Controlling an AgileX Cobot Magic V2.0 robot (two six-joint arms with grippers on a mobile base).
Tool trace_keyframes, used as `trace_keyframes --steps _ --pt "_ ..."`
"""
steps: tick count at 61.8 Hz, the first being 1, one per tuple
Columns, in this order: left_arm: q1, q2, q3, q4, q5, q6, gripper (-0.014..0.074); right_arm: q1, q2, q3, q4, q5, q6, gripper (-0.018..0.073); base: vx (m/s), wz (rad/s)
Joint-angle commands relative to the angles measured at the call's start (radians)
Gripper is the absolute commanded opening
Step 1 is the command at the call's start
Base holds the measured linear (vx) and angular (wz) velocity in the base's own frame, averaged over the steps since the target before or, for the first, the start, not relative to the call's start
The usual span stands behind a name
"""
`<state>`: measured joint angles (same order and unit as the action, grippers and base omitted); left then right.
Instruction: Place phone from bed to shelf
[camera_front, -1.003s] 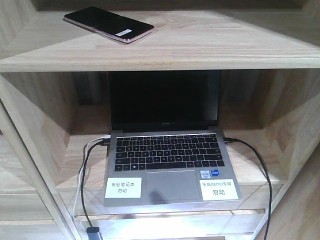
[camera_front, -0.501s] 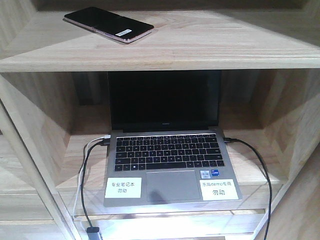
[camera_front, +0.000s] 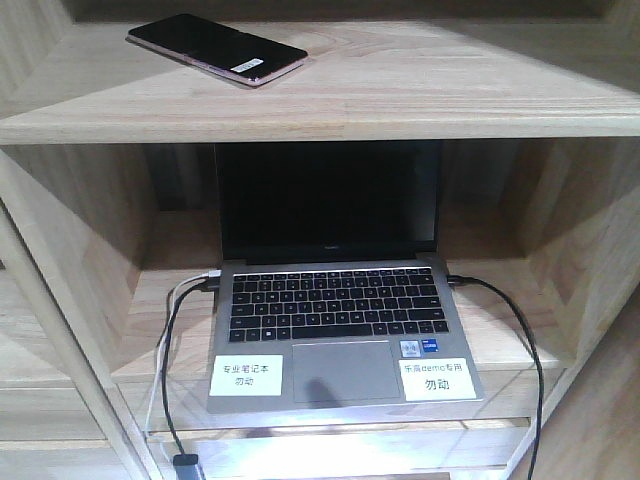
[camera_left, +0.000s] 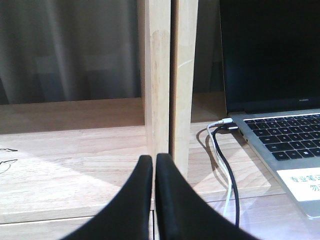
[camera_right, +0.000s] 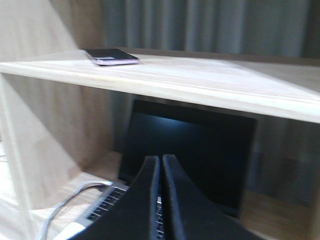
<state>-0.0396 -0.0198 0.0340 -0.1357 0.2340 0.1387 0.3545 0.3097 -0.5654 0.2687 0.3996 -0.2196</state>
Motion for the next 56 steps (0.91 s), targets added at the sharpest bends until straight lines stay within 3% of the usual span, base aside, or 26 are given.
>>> trace_keyframes --steps 1,6,13,40,56 --pt "0.001 -0.005 0.002 -0.010 -0.071 -0.004 0.0001 -0.004 0.010 -0.024 -0.104 -0.073 0.096 -0.0004 0.00 0.00" --pt "0.001 -0.005 0.002 -0.010 -0.071 -0.004 0.0001 -0.004 0.010 -0.021 -0.163 -0.071 0.151 -0.0004 0.00 0.00" --pt "0.001 -0.005 0.002 -0.010 -0.071 -0.004 0.0001 -0.024 0.010 0.015 -0.174 -0.104 0.164 -0.0004 0.00 0.00" --pt "0.001 -0.005 0.002 -0.010 -0.071 -0.004 0.0001 -0.337 -0.071 0.186 -0.172 -0.144 0.182 -0.0004 0.00 0.00" --pt "0.001 -0.005 0.002 -0.010 -0.071 -0.004 0.0001 -0.391 -0.200 0.331 -0.174 -0.165 0.182 -0.0004 0.00 0.00"
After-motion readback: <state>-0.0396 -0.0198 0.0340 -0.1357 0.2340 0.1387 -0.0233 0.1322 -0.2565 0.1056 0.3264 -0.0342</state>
